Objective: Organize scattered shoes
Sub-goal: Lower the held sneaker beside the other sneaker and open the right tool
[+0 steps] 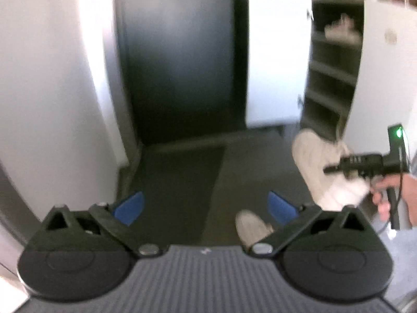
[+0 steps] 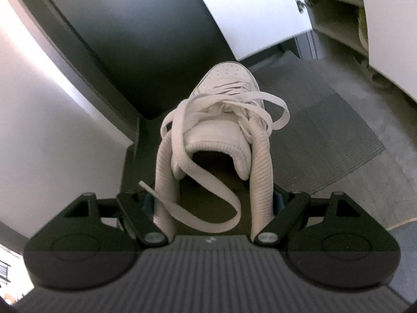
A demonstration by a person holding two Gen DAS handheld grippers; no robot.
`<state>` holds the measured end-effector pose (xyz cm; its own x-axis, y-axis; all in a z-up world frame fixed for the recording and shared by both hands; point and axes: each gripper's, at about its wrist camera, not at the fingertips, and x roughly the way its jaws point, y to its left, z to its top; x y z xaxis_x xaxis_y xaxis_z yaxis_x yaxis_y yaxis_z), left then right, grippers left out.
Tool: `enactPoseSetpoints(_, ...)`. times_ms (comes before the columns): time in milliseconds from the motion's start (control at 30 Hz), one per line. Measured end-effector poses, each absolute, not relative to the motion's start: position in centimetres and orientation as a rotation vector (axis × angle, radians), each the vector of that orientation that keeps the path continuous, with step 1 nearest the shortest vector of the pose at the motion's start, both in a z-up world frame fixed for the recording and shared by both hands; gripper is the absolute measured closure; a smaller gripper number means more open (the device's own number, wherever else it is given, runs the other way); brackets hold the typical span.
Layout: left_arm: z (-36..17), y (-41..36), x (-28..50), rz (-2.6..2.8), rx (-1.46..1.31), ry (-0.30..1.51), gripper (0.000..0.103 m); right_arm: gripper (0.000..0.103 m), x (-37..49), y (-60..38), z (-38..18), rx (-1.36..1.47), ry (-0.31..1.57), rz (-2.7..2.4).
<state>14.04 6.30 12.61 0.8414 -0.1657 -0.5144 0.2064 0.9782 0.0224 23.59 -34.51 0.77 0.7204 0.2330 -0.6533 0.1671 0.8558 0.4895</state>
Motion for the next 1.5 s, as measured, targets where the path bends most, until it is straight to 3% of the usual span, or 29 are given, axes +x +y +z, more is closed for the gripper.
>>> enactPoseSetpoints(200, 13.9, 12.0, 12.8, -0.089, -0.066, 0.509, 0.000, 0.019, 25.5, -29.9, 8.2, 0.481, 0.740, 0.030)
enactPoseSetpoints(333, 13.9, 13.3, 11.8, -0.079, -0.051, 0.468, 0.000, 0.019, 27.7, -27.0, 8.0, 0.506, 0.713, 0.044)
enactPoseSetpoints(733, 11.8, 16.8, 11.8, -0.028, -0.022, 0.532, 0.000, 0.019, 33.8, -18.7, -8.1, 0.591, 0.823, 0.174)
enactPoseSetpoints(1000, 10.3, 19.3, 14.1, -0.003, -0.109, 0.615, 0.000, 0.019, 35.9, -14.9, -19.4, 0.458, 0.957, 0.144)
enactPoseSetpoints(1267, 8.6, 18.3, 14.9, -0.012, -0.061, 0.670, 0.000, 0.019, 35.6, -9.3, -31.1, 0.154, 1.038, 0.064)
enactPoseSetpoints(1300, 8.4, 18.3, 14.9, -0.016, -0.085, 0.684, 0.000, 0.014, 35.2, -9.1, -32.0, 0.153, 1.045, 0.053)
enactPoseSetpoints(1500, 7.1, 19.7, 15.2, -0.024, -0.216, 0.746, 0.000, 0.013, 34.4, -9.9, -32.3, 0.221, 1.077, 0.037)
